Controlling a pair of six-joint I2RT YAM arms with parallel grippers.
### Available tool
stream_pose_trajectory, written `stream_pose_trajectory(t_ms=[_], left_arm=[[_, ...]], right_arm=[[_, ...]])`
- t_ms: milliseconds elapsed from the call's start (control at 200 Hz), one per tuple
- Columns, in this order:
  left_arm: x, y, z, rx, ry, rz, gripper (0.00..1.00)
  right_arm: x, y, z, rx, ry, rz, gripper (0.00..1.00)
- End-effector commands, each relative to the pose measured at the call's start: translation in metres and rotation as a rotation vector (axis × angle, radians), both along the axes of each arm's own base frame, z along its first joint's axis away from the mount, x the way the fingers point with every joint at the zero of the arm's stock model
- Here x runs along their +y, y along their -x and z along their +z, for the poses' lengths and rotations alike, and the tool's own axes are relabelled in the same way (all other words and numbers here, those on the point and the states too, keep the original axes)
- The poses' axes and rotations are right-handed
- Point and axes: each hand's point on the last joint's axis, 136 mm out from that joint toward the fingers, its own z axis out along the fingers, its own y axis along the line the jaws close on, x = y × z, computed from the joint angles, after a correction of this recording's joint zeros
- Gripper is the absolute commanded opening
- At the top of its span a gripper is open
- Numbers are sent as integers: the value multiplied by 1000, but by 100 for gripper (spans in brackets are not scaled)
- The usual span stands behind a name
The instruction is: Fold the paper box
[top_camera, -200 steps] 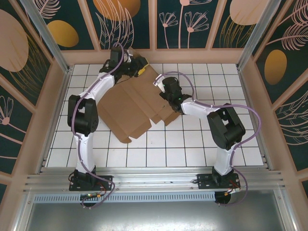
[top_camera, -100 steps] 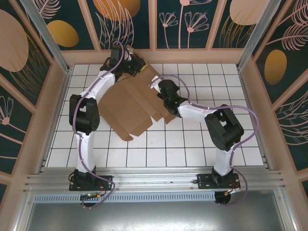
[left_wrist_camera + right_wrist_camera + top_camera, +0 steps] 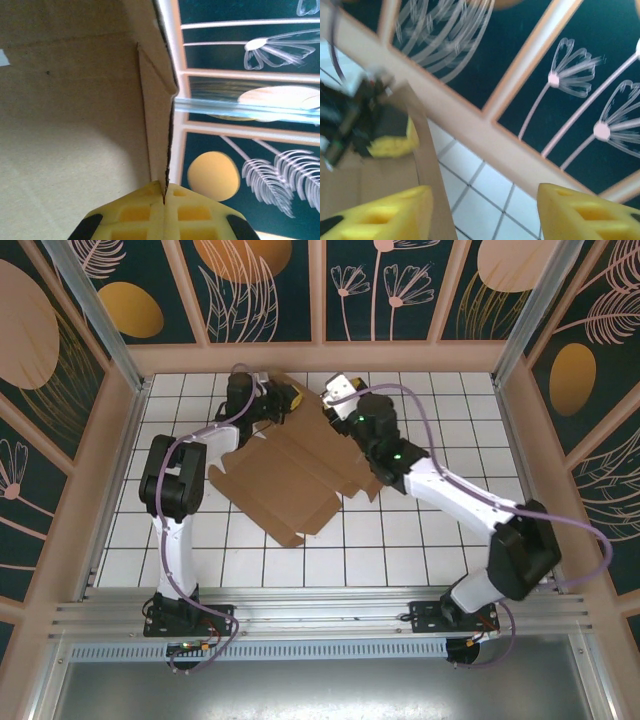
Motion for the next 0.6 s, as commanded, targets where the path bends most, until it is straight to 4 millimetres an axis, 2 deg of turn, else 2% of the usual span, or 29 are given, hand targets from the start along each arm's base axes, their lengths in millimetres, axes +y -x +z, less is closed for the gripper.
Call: stream_pose_trajectory(t_ms=[0, 85, 145, 170, 310, 410, 470, 596], left_arm=[[7, 6, 83, -253, 198, 17, 0], [9, 10, 83, -275, 232, 17, 0], [7, 11, 81, -274, 233, 8, 0], [7, 11, 79, -271, 231, 6, 0], [7, 11, 73, -264, 221, -1, 0], [6, 11, 66, -252, 206, -4, 0], [6, 10, 61, -240, 192, -3, 0], [7, 8, 52, -222, 145, 7, 0]], right_arm=[[29, 37, -28, 229, -132, 194, 42], [49, 67, -51, 328, -137, 281, 21], [64, 87, -80, 409, -116, 315, 4], [70, 95, -96, 450, -102, 321, 0], [91, 128, -184, 678, -76, 306, 0], [94, 125, -235, 809, -63, 188, 0], [92, 115, -256, 854, -49, 110, 0], [89, 98, -273, 882, -72, 29, 0]])
